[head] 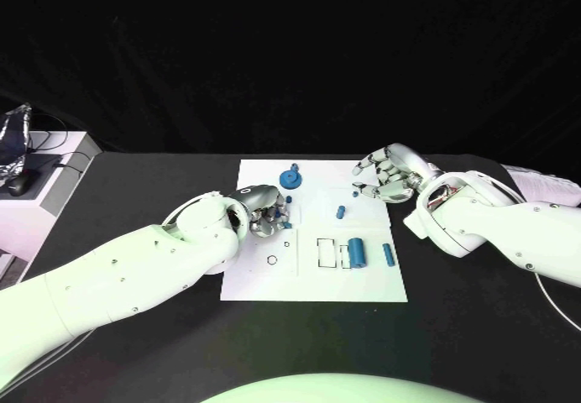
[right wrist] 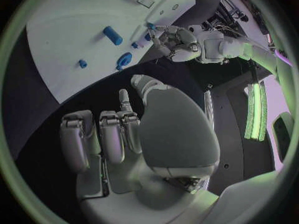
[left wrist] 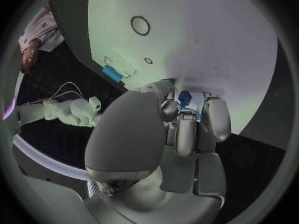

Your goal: Assemble the parts on the task board

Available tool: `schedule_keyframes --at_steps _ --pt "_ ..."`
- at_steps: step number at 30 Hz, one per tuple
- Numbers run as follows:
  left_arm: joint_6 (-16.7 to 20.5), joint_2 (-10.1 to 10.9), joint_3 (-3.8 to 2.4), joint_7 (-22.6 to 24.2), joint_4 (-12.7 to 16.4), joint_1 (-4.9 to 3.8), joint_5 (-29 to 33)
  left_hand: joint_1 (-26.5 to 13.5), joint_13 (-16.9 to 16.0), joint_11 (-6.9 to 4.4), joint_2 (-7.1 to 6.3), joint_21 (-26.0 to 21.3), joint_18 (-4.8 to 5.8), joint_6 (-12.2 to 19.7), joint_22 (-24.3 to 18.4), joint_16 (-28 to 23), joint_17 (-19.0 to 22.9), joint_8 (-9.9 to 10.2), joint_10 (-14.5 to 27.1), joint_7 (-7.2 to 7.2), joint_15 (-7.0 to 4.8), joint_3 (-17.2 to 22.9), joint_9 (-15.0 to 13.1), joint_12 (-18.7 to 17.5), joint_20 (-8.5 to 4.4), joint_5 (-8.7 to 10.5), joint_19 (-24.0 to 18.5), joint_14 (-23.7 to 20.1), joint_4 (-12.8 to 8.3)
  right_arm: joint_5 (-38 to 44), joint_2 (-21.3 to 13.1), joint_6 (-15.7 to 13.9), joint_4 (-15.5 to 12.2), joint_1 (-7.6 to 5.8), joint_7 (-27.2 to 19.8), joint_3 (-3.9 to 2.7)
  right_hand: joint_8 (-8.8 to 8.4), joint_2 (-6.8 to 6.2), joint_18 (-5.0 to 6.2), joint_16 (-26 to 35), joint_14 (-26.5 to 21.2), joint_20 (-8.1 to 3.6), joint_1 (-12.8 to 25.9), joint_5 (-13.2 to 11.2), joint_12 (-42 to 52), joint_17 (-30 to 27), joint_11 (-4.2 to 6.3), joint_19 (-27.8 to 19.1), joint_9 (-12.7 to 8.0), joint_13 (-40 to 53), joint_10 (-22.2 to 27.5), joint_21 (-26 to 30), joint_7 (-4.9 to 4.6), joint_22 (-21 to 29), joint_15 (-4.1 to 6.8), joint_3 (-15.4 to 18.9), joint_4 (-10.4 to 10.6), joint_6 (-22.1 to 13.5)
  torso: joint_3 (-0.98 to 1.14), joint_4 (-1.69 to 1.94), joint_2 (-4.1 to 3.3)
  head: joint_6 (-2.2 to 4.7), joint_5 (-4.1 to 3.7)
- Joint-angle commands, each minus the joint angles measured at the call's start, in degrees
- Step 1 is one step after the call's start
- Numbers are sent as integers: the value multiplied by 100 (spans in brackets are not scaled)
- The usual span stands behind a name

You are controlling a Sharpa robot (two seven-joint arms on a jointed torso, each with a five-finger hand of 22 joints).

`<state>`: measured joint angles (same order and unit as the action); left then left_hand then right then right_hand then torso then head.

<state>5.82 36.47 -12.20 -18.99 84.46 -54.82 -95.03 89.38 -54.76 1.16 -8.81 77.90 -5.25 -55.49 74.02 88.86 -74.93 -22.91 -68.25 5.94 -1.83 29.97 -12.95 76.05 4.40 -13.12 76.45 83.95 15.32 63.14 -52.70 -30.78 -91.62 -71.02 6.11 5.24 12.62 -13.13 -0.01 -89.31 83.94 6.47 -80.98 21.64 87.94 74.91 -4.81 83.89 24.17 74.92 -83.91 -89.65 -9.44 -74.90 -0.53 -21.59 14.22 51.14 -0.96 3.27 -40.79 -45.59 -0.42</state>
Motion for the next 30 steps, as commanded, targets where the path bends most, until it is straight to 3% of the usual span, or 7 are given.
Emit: schedule_keyframes --at_steps 1,4,9,17,25,27,30 --pt "-61 18 24 53 -19 27 84 -327 -23 41 -89 20 51 33 18 6 -928 -42 16 40 36 702 -50 -16 7 -16 -21 321 -108 58 1 29 -7 3 -33 -1 4 -15 1 18 542 -40 61 13 8 1247 32 611 8 1310 -407 -35 11 -1510 32 -43 3 -9 -2 1 1 11 -6" --pt "119 41 24 115 -21 28 96 -657 -66 46 -139 37 53 65 39 3 -935 -94 -15 39 35 1212 -91 11 9 3 -16 324 -329 58 2 23 -8 3 -38 -1 4 -15 1 18 542 -40 61 13 8 1247 32 611 8 1310 -407 -35 11 -1510 32 -43 3 -9 -4 3 1 21 -7" --pt "520 98 23 276 -28 30 173 -874 -126 41 -159 48 54 52 52 2 -947 -158 -53 28 27 1493 -135 38 7 2 -11 331 -512 58 1 15 -17 3 -48 -1 4 -15 1 18 542 -40 61 13 8 1247 32 611 8 1310 -407 -35 11 -1510 32 -43 3 -9 -8 8 1 25 -13" --pt "995 189 22 556 -19 34 479 -993 -148 32 -188 48 52 25 50 4 -964 -211 -73 17 19 1637 -169 46 2 3 -16 340 -594 58 3 10 -26 3 -60 -1 9 -11 1 18 542 -41 69 15 8 1248 34 611 9 1310 -407 -35 13 -1510 33 -54 1 -8 -9 9 2 36 -2" --pt "1195 269 21 752 3 38 769 -1038 -121 34 -200 35 46 16 33 -2 -942 -234 -57 13 19 1676 -184 35 -1 6 -33 329 -618 60 6 14 -28 3 -63 -1 9 -11 1 18 542 -41 69 15 8 1248 34 611 9 1310 -407 -35 13 -1510 33 -54 1 -8 -6 4 2 41 14" --pt "1226 294 20 818 32 40 839 -1084 -2 42 -228 2 34 58 -9 -14 -893 -229 24 22 23 1702 -188 -24 -2 9 -73 304 -637 65 5 15 -30 3 -63 -1 9 -11 1 18 542 -41 69 15 8 1248 34 611 9 1310 -407 -35 13 -1510 33 -54 1 -8 -4 -2 0 45 11" --pt "1168 335 17 902 100 46 956 -1247 320 80 -383 -92 4 187 -119 -51 -759 -205 253 63 55 1675 -196 -201 17 25 -179 232 -679 70 1 17 -32 4 -63 -1 9 -11 1 18 542 -41 69 15 8 1248 34 611 9 1310 -407 -35 13 -1510 33 -54 1 -8 -7 -5 0 43 10"
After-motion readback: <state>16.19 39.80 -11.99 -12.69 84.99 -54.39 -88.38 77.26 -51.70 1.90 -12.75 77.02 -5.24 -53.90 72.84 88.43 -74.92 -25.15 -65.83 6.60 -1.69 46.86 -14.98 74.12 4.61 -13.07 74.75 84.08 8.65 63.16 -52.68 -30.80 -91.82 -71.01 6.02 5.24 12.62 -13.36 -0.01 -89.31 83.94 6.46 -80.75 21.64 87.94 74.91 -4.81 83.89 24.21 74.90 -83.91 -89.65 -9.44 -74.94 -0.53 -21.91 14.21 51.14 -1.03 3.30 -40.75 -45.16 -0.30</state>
